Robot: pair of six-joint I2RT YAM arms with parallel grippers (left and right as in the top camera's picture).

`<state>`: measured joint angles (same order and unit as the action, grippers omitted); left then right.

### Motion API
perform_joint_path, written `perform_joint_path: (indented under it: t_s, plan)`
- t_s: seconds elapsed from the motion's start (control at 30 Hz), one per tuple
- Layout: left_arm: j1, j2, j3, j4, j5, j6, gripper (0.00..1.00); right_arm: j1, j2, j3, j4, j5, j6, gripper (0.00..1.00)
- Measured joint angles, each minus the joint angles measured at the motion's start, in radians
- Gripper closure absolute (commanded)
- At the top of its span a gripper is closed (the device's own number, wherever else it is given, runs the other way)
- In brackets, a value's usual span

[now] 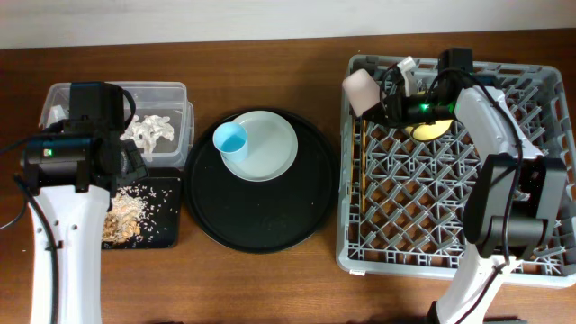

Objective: Sort waste into correct bins and load items into the dishwasher rack
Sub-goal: 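Grasp the pink cup and place it upside down in the rack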

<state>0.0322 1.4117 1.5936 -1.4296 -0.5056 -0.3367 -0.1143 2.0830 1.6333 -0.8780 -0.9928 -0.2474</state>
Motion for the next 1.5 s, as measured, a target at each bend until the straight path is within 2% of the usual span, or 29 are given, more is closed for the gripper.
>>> perform_joint_path:
  t_s: [0.1, 0.2, 0.23, 0.33, 0.47, 0.67, 0.73, 0.77, 0.83, 0.87, 0.93, 1.0, 1.1, 1.13, 1.2, 1.4, 1.5]
  plan:
    - [0.000, 0.000, 0.000, 0.000, 0.000, 0.000, 0.01, -0.003, 0.000, 0.000, -0.028, -0.038, -0.038, 0.96]
    - [0.000, 0.000, 0.000, 0.000, 0.000, 0.000, 0.01, -0.004, 0.000, -0.002, -0.141, -0.042, -0.093, 0.94]
    - [0.000, 0.000, 0.000, 0.000, 0.000, 0.000, 0.01, -0.004, 0.001, -0.002, -0.163, -0.030, -0.102, 0.87]
    - [0.000, 0.000, 0.000, 0.000, 0.000, 0.000, 0.01, -0.004, 0.002, -0.002, -0.239, 0.064, -0.121, 0.75]
    - [0.000, 0.000, 0.000, 0.000, 0.000, 0.000, 0.01, -0.004, -0.011, -0.002, -0.264, 0.180, -0.106, 0.72]
    - [0.000, 0.000, 0.000, 0.000, 0.000, 0.000, 0.01, 0.061, -0.371, 0.001, -0.283, 0.490, 0.119, 0.69]
    - [0.000, 0.000, 0.000, 0.000, 0.000, 0.000, 0.01, 0.184, -0.463, 0.004, -0.334, 0.590, 0.203, 0.67]
    - [0.000, 0.000, 0.000, -0.001, 0.000, 0.000, 0.01, 0.282, -0.481, 0.006, -0.365, 0.674, 0.271, 0.62]
    - [0.000, 0.000, 0.000, 0.000, 0.000, 0.000, 0.01, 0.397, -0.478, 0.000, -0.371, 0.790, 0.371, 0.59]
    - [0.000, 0.000, 0.000, 0.000, 0.000, 0.000, 0.01, 0.470, -0.474, -0.013, -0.368, 0.888, 0.466, 0.57]
    - [0.000, 0.000, 0.000, 0.000, 0.000, 0.000, 0.01, 0.546, -0.470, -0.034, -0.349, 1.012, 0.574, 0.55]
    - [0.000, 0.000, 0.000, 0.000, 0.000, 0.000, 0.01, 0.592, -0.453, -0.074, -0.315, 1.127, 0.673, 0.55]
    - [0.000, 0.000, 0.000, 0.000, 0.000, 0.000, 0.01, 0.592, -0.414, -0.106, -0.255, 1.196, 0.730, 0.56]
    - [0.000, 0.000, 0.000, 0.000, 0.000, 0.000, 0.01, 0.592, -0.403, -0.112, -0.250, 1.206, 0.742, 0.59]
    - [0.000, 0.000, 0.000, 0.000, 0.000, 0.000, 0.01, 0.592, -0.376, -0.130, -0.213, 1.217, 0.746, 0.67]
    - [0.000, 0.000, 0.000, 0.000, 0.000, 0.000, 0.01, 0.592, -0.253, -0.155, -0.179, 1.212, 0.748, 0.69]
    - [0.000, 0.000, 0.000, 0.000, 0.000, 0.000, 0.01, 0.592, -0.245, -0.155, -0.177, 1.213, 0.747, 0.79]
